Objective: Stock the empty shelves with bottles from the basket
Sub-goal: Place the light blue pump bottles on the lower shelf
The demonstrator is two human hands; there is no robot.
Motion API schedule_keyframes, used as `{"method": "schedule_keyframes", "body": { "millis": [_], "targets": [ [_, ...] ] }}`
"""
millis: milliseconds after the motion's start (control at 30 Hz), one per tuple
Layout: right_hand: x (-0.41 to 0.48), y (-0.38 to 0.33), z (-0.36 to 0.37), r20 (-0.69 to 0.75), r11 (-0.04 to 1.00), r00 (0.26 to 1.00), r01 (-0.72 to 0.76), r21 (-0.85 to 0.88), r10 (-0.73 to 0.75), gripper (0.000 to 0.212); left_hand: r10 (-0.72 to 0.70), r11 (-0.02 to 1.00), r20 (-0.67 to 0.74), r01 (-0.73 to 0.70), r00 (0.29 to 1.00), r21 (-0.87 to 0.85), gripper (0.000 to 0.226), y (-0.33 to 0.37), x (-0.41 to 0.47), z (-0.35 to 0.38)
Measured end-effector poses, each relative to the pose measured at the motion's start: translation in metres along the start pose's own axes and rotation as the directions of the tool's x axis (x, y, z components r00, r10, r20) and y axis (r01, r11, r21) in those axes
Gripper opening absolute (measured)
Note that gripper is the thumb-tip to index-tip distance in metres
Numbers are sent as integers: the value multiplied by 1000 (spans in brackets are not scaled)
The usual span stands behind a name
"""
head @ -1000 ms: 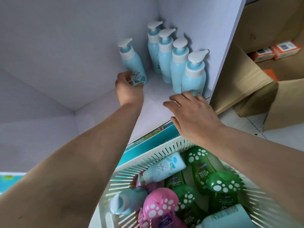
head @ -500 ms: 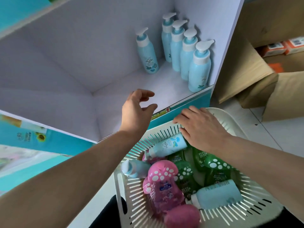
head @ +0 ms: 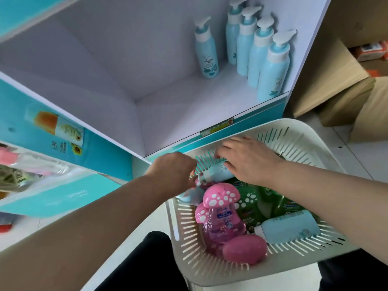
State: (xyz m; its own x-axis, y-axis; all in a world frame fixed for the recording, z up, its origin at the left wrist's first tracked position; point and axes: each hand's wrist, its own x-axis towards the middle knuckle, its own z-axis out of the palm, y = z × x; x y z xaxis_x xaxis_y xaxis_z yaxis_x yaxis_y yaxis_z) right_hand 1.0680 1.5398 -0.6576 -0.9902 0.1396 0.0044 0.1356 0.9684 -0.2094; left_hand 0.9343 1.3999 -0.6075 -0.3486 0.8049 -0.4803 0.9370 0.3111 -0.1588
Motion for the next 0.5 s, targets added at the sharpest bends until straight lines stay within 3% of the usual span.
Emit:
{"method": "schedule_keyframes", "body": {
  "millis": [133,267,500],
  "targets": [
    [8,-10,-5,15,1000,1000,16,23,-17,30,-41,989,85,29,996,143,46,0,-8,20],
    [8,-11,-3,29,999,999,16,42,-18,33,-37,989,29,33,999,144,30,0,-11,24],
    [5,-5,-14,91,980,996,-32,198,14,41,8,995,0,-8,1000,-98,35,-12,-1,-35]
  ]
}}
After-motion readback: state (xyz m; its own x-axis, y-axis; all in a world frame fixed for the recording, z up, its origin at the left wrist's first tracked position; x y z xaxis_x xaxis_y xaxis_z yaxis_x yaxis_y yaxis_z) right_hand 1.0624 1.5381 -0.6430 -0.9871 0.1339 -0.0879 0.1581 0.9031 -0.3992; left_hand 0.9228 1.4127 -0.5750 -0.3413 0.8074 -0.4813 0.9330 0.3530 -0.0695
